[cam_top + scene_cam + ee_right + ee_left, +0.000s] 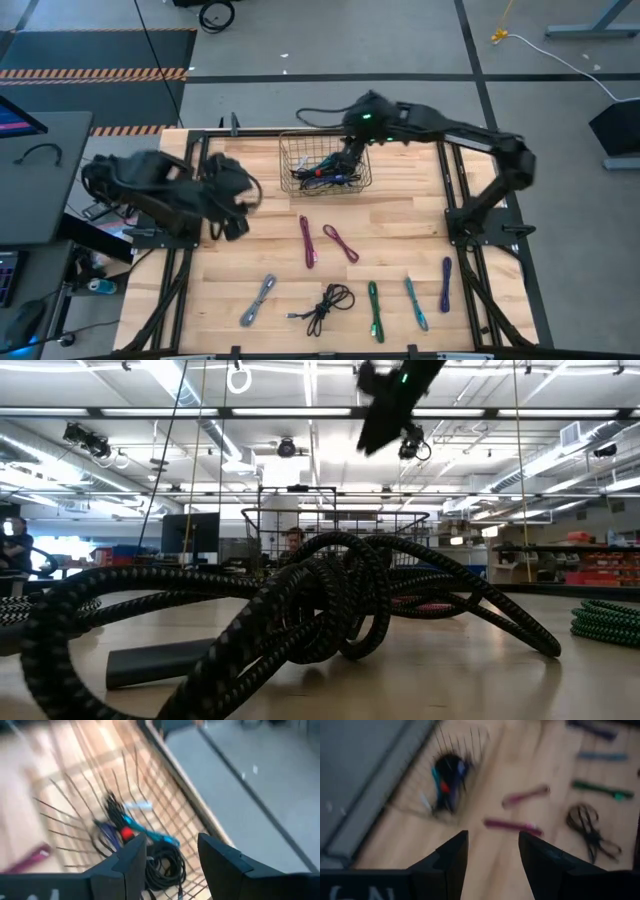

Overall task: Pick and place USB-C Cables
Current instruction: Put the gray charger cable into the wire basket

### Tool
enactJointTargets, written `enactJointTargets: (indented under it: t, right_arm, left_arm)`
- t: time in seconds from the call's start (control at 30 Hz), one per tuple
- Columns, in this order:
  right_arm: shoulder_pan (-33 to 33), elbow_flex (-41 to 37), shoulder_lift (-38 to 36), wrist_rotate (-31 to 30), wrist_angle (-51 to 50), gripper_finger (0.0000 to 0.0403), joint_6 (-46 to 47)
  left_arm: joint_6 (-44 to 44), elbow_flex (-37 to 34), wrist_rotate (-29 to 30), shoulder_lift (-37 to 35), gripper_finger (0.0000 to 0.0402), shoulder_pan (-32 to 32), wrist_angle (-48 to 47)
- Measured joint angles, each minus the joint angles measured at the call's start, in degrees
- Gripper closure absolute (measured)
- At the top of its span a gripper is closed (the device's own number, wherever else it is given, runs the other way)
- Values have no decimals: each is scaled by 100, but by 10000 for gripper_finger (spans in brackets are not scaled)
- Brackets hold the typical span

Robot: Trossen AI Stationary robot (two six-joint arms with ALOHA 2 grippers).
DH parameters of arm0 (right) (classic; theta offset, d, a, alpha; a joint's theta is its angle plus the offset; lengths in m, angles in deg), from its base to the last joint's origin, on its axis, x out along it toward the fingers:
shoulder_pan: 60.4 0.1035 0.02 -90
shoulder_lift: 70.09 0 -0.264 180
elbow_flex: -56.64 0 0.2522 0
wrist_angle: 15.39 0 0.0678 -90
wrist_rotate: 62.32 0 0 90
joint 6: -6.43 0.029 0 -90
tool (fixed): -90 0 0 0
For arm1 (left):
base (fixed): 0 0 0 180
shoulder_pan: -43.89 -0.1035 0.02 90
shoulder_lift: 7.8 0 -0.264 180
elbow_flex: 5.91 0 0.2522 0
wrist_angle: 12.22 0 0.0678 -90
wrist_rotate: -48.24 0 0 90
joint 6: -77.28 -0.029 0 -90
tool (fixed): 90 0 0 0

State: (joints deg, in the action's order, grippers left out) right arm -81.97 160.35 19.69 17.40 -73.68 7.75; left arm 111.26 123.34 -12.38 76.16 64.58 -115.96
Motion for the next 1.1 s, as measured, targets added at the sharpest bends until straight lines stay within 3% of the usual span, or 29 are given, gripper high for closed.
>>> enactJointTargets:
  t: [0.3,0.57,0.83,1.1]
  right_arm:
    - [210,4,-1583,-6,494,221,61]
    - [206,7,-2375,-9,570,221,-6]
    - [206,7,-2590,-9,530,221,-284]
    - [206,5,-2489,-7,488,221,-456]
  left_arm:
    - [1772,-2120,-872,0,221,0,-5]
    - [4604,-3608,-2030,-2,221,93,146]
    - [6159,-4330,-2283,2,221,608,2041]
    - [6561,-4914,-2472,48,221,1228,3578]
